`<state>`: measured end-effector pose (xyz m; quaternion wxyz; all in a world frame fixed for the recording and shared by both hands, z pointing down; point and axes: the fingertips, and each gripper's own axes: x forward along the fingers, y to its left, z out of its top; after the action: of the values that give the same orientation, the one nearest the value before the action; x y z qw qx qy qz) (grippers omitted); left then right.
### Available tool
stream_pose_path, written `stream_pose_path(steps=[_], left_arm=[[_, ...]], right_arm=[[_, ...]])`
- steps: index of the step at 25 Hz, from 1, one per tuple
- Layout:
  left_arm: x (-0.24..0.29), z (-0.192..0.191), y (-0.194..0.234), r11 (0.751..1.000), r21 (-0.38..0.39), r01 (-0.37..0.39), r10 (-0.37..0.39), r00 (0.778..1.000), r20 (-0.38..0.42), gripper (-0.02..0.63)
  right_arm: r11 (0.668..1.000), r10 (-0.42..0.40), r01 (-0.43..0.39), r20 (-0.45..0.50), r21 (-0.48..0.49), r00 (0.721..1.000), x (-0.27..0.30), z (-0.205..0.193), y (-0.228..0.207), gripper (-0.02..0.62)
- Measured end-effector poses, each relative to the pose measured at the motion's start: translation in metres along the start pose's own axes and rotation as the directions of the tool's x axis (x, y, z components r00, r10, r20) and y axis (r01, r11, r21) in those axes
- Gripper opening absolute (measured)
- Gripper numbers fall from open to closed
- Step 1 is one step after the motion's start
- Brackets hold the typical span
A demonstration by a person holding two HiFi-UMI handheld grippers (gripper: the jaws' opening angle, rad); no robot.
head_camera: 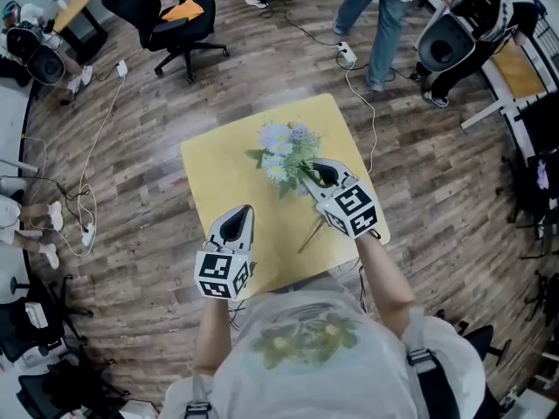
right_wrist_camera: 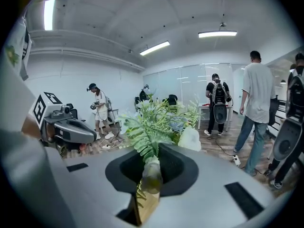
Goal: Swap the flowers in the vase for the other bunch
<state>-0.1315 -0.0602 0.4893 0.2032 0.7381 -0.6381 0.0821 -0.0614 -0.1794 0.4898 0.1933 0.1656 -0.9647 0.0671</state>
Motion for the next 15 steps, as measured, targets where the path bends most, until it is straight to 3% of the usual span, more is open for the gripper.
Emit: stream_pose_path(steps=[15], left_arm=[[-0.016,-0.005,-0.002,1.0,0.001,-0.012,0.012,1.0,0.008,0.017]], right_arm=[[0.999,-0.02,0.023,0.1,-0.033,0.995,-0.015,0.031,0.009,0.063]])
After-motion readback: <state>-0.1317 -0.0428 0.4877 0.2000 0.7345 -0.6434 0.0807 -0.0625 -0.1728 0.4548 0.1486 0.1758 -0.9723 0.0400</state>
